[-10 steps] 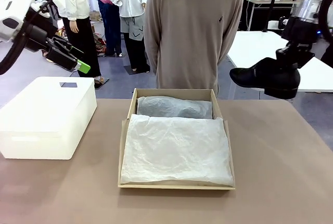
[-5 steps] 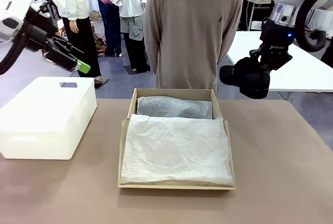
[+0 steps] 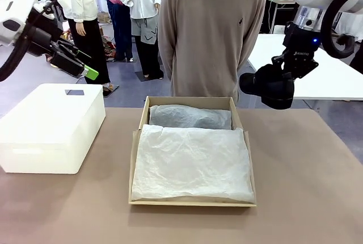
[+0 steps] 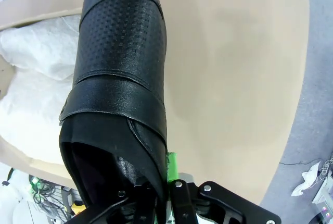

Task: Pack the shoes into the box.
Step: Place the other shoe of the Shoes into the Shoes Box.

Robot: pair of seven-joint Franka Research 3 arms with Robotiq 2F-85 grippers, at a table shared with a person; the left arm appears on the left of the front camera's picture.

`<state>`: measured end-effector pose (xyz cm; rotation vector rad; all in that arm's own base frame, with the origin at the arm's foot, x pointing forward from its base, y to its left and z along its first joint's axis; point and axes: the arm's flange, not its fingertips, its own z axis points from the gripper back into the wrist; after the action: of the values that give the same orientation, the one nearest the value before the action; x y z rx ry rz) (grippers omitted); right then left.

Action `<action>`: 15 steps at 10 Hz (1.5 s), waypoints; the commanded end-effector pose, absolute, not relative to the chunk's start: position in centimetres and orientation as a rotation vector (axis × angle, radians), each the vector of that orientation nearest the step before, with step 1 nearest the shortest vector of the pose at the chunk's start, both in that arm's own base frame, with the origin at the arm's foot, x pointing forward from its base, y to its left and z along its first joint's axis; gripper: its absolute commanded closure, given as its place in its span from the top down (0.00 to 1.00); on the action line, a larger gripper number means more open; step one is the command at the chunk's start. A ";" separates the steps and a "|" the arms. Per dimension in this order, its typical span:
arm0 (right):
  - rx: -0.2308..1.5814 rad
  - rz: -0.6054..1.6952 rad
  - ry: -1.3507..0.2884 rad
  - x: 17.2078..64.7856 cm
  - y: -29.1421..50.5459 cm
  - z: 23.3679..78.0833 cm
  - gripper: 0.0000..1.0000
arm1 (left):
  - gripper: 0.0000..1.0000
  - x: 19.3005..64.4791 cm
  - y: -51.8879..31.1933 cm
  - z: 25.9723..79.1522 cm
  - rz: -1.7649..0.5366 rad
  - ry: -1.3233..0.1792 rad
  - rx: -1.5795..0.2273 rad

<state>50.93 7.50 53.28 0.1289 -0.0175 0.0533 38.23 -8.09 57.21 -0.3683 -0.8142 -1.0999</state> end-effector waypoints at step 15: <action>0.051 -0.700 -0.144 46.5 28.3 55.3 0.00 | 1.00 38.3 -8.1 57.2 -1.106 -0.824 -0.386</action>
<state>45.59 27.51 54.30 0.0452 -0.1012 -0.6708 38.23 -8.10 57.21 -0.3682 -0.8140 -1.1000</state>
